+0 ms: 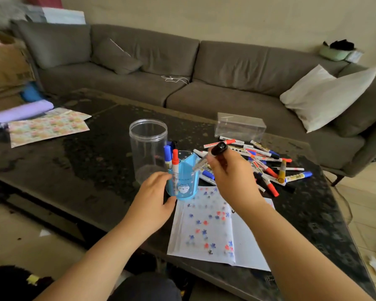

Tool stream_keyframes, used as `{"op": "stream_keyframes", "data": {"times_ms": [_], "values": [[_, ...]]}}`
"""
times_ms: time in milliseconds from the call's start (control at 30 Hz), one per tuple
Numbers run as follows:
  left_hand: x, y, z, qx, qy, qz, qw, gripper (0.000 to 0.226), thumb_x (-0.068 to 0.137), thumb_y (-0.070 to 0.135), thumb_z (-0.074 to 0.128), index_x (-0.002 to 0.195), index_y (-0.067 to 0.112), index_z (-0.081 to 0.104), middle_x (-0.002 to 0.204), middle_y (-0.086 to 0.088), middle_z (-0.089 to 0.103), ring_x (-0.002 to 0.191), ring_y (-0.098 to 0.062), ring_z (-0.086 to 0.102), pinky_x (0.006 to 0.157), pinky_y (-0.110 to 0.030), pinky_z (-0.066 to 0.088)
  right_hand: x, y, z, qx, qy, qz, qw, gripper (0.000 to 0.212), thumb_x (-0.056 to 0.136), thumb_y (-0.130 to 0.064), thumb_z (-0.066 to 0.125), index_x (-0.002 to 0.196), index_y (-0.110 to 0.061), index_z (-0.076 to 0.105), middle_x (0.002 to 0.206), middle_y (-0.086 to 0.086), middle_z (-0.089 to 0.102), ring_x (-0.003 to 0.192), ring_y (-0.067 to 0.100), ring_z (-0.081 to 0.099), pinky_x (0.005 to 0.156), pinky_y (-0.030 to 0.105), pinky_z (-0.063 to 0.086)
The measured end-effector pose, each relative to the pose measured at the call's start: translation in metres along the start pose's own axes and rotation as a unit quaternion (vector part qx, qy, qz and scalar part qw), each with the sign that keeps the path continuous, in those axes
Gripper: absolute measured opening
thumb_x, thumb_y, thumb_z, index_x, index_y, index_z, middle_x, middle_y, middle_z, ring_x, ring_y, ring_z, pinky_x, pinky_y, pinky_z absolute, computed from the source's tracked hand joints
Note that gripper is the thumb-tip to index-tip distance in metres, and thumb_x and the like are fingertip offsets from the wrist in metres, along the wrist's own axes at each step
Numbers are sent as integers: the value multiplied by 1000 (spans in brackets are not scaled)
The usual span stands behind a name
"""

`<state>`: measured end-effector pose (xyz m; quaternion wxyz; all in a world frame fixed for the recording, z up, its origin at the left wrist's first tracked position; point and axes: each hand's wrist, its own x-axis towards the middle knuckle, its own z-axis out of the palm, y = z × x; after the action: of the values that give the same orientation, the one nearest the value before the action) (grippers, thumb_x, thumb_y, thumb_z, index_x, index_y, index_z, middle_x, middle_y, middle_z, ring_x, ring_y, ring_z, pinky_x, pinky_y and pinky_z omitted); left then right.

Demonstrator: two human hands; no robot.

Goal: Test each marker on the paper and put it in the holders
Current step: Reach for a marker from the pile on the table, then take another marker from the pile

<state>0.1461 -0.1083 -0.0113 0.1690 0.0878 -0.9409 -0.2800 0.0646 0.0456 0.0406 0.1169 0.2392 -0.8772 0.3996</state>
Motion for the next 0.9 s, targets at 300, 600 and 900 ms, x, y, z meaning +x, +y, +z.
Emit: {"op": "stream_keyframes", "data": {"times_ms": [300,600,900], "values": [[4,-17,26,-58,-15,-21,998,50,91,21,58,138,20,39,140,7,41,126,-7,41,99,-15,33,25,15,65,-75,-160,51,983,27,98,-31,47,101,-7,59,95,6,49,82,16,46,66,21,33],[2,-13,46,-91,-27,-24,995,42,92,26,55,133,22,45,130,6,52,112,-8,53,85,-12,41,7,46,48,-20,-115,43,992,37,96,-29,52,132,-22,51,91,-12,44,79,4,47,75,16,36],[9,5,74,-77,-62,11,995,41,94,32,50,133,22,45,133,7,51,118,-5,49,91,-15,40,8,124,37,-147,-149,175,962,40,97,-27,50,134,-12,49,138,8,43,123,25,45,101,32,39]]}}
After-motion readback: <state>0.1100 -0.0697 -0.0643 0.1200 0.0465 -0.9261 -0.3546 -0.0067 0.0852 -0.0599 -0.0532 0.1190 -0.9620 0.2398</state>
